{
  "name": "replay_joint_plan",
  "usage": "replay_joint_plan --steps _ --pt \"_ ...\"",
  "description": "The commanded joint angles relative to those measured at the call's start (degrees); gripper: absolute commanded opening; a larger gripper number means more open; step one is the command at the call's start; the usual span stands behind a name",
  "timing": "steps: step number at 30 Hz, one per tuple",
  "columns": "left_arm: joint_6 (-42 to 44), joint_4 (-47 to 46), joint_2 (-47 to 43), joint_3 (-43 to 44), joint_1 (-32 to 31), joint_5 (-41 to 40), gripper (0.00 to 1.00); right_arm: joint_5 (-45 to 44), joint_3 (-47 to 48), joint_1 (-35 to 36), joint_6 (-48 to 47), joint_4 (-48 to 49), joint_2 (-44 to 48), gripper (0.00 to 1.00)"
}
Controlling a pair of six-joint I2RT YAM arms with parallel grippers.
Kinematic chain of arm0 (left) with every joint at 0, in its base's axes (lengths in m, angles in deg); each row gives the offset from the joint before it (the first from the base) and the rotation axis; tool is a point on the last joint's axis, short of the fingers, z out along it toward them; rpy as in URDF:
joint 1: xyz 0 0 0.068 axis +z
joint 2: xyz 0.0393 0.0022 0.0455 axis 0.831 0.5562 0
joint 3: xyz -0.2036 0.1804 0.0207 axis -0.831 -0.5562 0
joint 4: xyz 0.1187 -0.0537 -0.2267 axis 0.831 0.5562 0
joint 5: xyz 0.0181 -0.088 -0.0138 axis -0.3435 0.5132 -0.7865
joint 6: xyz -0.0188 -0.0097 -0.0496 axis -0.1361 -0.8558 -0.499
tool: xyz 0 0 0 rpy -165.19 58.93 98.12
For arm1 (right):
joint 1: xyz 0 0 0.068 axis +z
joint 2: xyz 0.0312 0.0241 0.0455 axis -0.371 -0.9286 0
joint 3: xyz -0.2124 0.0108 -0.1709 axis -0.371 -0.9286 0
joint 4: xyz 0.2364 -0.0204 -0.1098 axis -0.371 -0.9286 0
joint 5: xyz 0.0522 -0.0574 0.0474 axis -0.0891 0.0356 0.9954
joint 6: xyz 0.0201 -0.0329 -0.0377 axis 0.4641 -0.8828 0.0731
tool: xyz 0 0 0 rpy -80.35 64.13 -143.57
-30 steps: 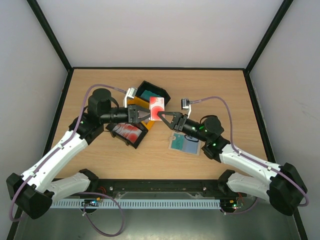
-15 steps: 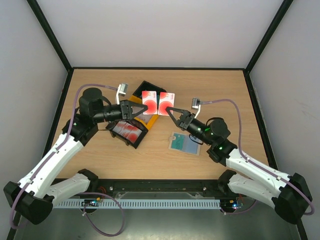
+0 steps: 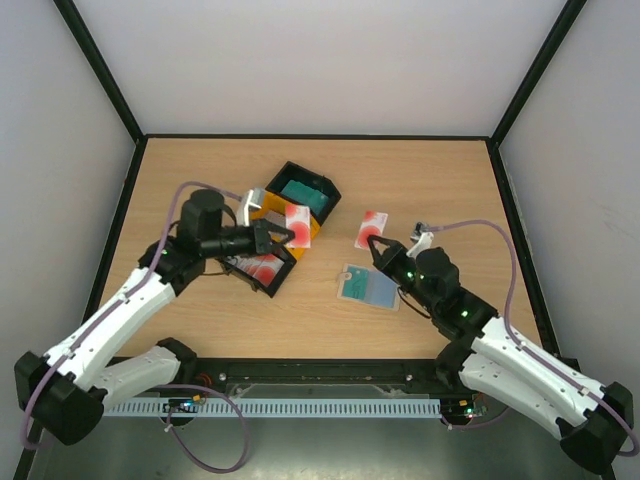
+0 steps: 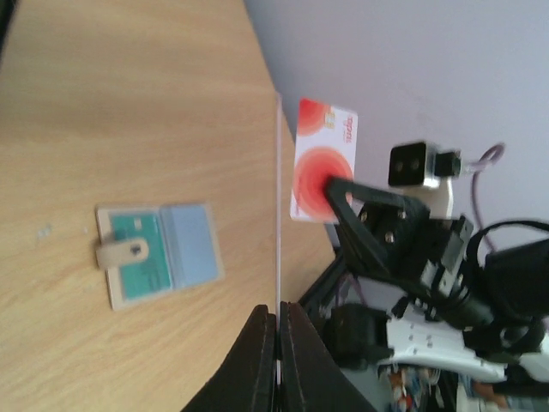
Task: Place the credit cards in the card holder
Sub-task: Insert the credit card into the card holder.
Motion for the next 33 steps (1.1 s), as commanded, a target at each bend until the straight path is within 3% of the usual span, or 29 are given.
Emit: replay_joint_plan --steps 1,7,13,19,33 --pt "-1.57 -5.54 2.93 -4.90 -6.19 -2.49 0.02 -14.56 -1.75 -0.22 -0.74 -22.56 4.58 0.02" --pt "-4.86 -14.66 13.38 -8.17 -16.69 -11.75 0.02 -21.47 -1.74 -0.17 0.48 -36.39 9.09 0.02" --pt "-5.53 -21.99 28.11 -4.48 -22.80 -15.83 0.02 -13.56 -3.28 -0.17 -1.84 -35.63 6.28 0.02" --pt "-5.86 -26.25 38.15 -1.47 -24.17 -13.07 0.02 -9.54 -4.11 -0.22 -3.12 -37.39 2.78 0.02" --pt "-8.11 -35.57 51.18 2.05 -24.74 -9.68 0.02 -4.48 -7.72 -0.17 1.73 -37.13 -1.26 0.02"
